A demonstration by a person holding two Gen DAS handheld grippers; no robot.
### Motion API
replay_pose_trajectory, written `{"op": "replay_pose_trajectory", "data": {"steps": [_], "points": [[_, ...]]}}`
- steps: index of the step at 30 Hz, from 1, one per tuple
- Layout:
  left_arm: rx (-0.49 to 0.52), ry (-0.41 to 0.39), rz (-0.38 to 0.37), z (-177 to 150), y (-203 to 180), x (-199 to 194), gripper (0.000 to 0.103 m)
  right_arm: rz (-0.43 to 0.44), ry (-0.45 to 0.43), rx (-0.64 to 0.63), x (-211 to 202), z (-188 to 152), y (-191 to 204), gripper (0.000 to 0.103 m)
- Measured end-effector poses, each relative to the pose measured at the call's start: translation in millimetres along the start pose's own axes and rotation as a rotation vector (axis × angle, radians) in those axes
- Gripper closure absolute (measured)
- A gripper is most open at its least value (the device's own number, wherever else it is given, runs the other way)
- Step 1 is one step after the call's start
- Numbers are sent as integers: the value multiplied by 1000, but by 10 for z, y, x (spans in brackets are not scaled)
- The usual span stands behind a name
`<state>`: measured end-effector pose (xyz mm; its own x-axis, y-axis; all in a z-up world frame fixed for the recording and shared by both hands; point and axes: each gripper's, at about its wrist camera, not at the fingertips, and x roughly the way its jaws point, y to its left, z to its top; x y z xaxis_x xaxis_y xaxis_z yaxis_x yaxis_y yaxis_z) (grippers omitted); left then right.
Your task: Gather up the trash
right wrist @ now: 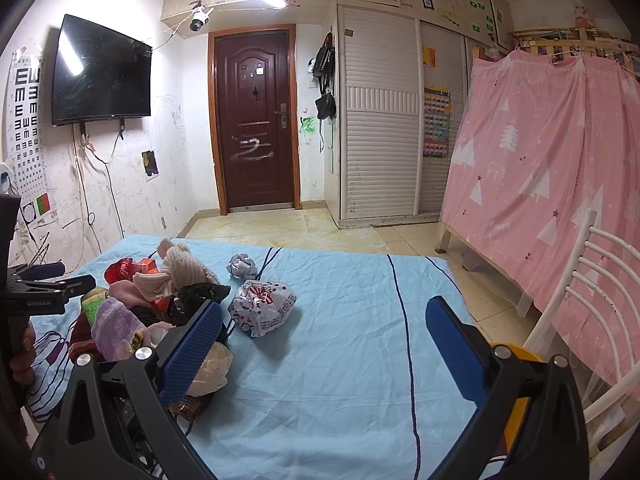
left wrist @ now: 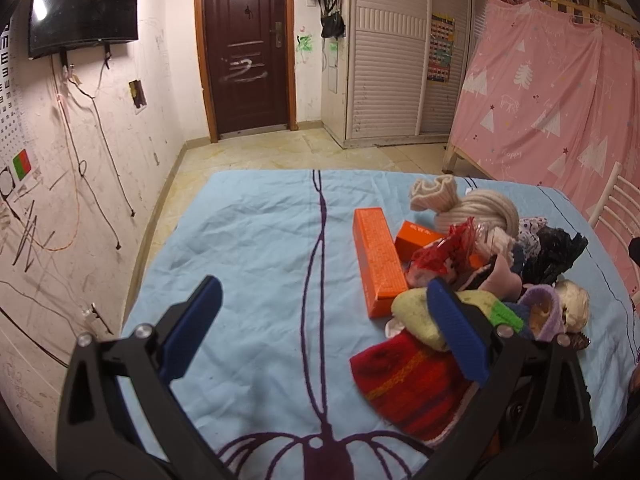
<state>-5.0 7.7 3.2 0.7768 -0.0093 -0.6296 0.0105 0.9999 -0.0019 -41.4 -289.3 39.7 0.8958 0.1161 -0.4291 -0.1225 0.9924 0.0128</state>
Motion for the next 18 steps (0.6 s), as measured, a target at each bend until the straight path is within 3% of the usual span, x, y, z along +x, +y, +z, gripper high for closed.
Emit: {"op": "replay_pose_trajectory", "data": {"steps": [18], "points": [[-1, -3, -4, 17, -4, -29, 5, -4, -2, -3, -25, 7, -2, 8]]}}
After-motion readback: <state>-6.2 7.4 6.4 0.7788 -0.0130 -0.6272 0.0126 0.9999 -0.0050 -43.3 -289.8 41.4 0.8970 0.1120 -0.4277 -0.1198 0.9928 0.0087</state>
